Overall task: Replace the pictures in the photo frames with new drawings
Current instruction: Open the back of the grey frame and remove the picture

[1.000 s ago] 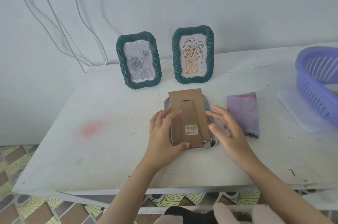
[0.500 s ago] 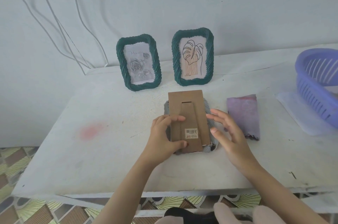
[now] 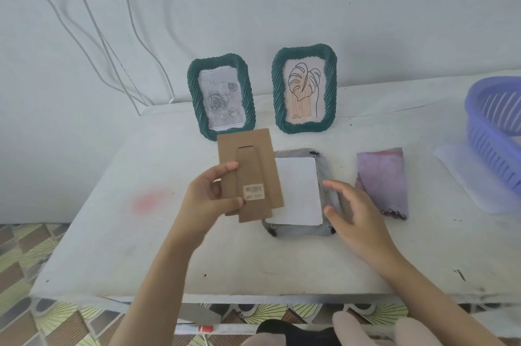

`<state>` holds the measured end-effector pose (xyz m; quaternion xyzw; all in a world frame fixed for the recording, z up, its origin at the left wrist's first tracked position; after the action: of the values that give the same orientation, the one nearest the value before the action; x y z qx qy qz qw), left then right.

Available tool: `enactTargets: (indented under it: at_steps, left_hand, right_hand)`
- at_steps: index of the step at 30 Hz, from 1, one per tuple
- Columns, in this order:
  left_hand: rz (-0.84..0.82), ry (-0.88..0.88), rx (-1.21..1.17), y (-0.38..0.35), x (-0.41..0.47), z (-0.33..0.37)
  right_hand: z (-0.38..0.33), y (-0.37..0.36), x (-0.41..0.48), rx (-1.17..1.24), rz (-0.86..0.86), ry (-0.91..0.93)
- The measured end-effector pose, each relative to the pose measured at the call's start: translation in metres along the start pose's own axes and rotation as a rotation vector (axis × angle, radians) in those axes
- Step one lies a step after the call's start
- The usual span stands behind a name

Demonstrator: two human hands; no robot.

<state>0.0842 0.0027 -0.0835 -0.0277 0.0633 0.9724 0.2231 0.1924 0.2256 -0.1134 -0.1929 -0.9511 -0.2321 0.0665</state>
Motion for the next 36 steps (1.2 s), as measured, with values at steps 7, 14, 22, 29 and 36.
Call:
enactTargets:
  at_steps: [7, 14, 22, 29, 36]
  left_hand:
    - [0.029, 0.175, 0.225, 0.055, -0.002, -0.026]
    - [0.066, 0.21, 0.76, 0.062, 0.006, -0.035]
    - [0.053, -0.064, 0.8, 0.015, 0.008, -0.001]
    - [-0.097, -0.107, 0.787, -0.044, 0.009, -0.015]
    - [-0.152, -0.037, 0.84, -0.05, 0.016, -0.017]
  right_hand:
    - [0.0, -0.001, 0.0, -0.052, 0.003, 0.015]
    - [0.0, -0.003, 0.0, -0.093, -0.007, 0.005]
    - [-0.01, 0.003, 0.009, -0.263, 0.075, 0.086]
    - [-0.019, -0.002, 0.025, -0.309, 0.12, 0.073]
    - [-0.016, 0.0, 0.037, -0.162, 0.158, 0.013]
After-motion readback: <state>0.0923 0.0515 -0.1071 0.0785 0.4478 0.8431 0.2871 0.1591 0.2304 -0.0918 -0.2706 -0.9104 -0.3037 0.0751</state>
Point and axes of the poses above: each hand's wrist, its own x-axis towards the middle knuckle, its own y-axis out of the back of the hand, z = x × y, the point moved 8 cm from there along x, towards the middle knuckle, and after that the axes turned 8 degrees about x, right-handed, at the moved point
